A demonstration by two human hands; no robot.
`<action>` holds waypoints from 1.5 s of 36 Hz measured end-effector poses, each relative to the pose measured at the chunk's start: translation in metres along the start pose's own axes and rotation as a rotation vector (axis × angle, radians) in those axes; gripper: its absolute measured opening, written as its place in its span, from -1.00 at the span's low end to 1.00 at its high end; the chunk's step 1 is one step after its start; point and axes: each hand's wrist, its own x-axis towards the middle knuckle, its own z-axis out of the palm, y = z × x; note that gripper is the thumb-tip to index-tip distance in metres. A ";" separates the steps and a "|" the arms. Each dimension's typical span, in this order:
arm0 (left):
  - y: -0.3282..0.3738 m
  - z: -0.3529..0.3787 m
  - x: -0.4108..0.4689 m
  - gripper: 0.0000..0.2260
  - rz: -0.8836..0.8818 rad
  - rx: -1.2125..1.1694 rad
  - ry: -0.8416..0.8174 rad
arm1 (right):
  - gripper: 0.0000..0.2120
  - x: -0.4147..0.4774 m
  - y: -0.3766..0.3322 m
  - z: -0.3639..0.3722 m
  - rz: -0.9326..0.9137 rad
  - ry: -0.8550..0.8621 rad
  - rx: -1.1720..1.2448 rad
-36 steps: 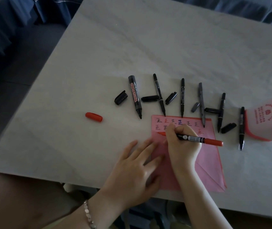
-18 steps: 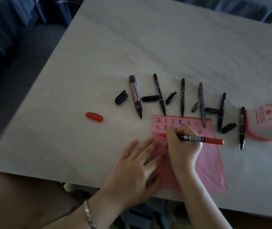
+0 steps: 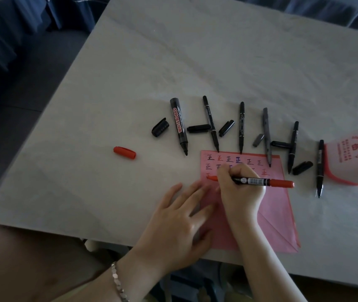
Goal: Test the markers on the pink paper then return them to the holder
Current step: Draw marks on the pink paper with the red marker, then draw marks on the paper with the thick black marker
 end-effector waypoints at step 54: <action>-0.059 -0.036 -0.027 -0.73 -0.061 0.045 0.257 | -0.83 0.050 -0.088 -0.008 -0.065 -0.464 -0.098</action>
